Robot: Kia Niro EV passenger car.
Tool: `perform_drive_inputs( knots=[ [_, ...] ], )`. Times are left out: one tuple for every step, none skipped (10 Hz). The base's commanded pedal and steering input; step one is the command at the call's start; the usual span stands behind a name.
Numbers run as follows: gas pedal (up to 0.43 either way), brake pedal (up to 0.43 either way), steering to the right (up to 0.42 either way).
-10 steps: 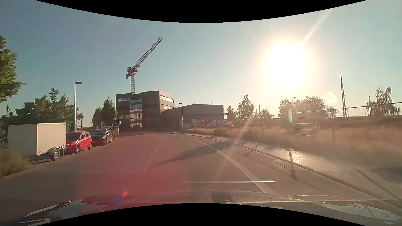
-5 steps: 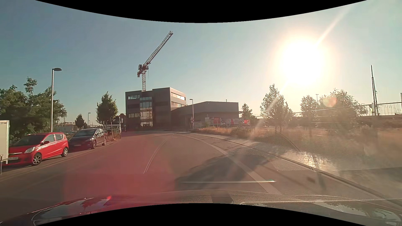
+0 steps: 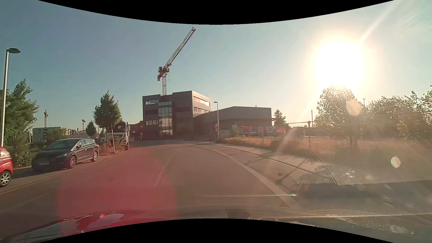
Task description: Follow the waypoints while adhering to traffic rules and regulations
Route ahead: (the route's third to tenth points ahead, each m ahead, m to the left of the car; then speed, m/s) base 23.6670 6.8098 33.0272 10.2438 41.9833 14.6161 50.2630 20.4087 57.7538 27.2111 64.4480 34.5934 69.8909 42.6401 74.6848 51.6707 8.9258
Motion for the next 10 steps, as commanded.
perform_drive_inputs(
  knots=[
    [0.0, 0.152, -0.055],
    [0.0, 0.146, -0.054],
    [0.0, 0.14, -0.055],
    [0.0, 0.128, -0.054],
    [0.0, 0.128, -0.054],
    [0.0, 0.122, -0.054],
    [0.0, 0.128, -0.054],
    [0.0, 0.128, -0.055],
    [0.0, 0.128, -0.054],
    [0.0, 0.128, -0.054]
  ],
)
